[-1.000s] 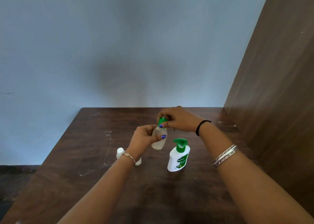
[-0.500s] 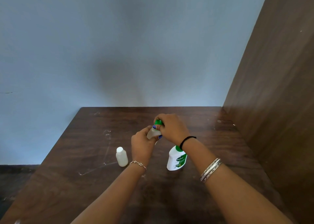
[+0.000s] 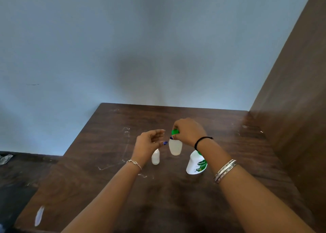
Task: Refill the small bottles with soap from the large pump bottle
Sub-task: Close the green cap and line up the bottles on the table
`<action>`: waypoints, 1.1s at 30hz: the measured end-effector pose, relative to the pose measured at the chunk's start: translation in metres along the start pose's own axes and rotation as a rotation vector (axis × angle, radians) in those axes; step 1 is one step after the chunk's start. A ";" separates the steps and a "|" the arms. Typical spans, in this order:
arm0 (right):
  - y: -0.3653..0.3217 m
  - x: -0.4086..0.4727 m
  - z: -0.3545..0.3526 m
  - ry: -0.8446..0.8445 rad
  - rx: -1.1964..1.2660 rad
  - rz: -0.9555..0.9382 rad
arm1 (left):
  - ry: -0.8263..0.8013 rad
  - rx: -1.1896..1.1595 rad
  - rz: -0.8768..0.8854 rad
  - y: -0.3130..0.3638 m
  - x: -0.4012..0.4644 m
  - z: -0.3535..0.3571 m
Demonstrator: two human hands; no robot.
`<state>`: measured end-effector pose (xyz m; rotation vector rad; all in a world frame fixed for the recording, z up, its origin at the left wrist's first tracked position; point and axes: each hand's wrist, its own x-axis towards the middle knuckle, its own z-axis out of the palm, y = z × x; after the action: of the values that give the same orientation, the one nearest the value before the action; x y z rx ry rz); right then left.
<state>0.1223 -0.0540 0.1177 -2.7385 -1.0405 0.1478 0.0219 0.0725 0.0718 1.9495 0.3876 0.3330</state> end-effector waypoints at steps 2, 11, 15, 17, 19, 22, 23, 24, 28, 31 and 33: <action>-0.003 0.002 0.015 -0.047 -0.060 0.011 | 0.033 0.006 -0.003 -0.008 -0.004 -0.007; -0.004 0.008 0.065 -0.152 -0.059 0.072 | 0.163 0.045 -0.101 -0.041 -0.012 -0.036; -0.005 0.014 0.070 -0.146 -0.045 0.082 | 0.259 -0.006 -0.145 -0.056 -0.018 -0.047; -0.005 0.017 0.069 -0.167 -0.040 0.092 | 0.290 -0.038 -0.174 -0.061 -0.021 -0.051; -0.003 0.019 0.069 -0.185 -0.037 0.099 | 0.299 -0.050 -0.188 -0.063 -0.022 -0.052; 0.000 0.020 0.069 -0.225 -0.032 0.097 | 0.291 -0.045 -0.183 -0.060 -0.020 -0.051; 0.000 0.019 0.068 -0.239 -0.038 0.091 | 0.286 -0.049 -0.179 -0.058 -0.019 -0.050; -0.001 0.019 0.065 -0.242 -0.048 0.081 | 0.280 -0.057 -0.172 -0.055 -0.017 -0.048; 0.004 0.017 0.035 -0.133 0.052 0.012 | 0.256 -0.056 -0.110 -0.039 -0.009 -0.037; 0.025 0.006 -0.006 -0.060 0.143 -0.041 | 0.222 -0.014 -0.025 -0.024 -0.001 -0.023; 0.043 -0.006 -0.028 -0.125 0.097 -0.054 | 0.185 0.005 0.008 -0.016 0.003 -0.013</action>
<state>0.1501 -0.0941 0.1350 -2.6404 -1.1066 0.3551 0.0179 0.0907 0.0625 1.9311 0.5010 0.5199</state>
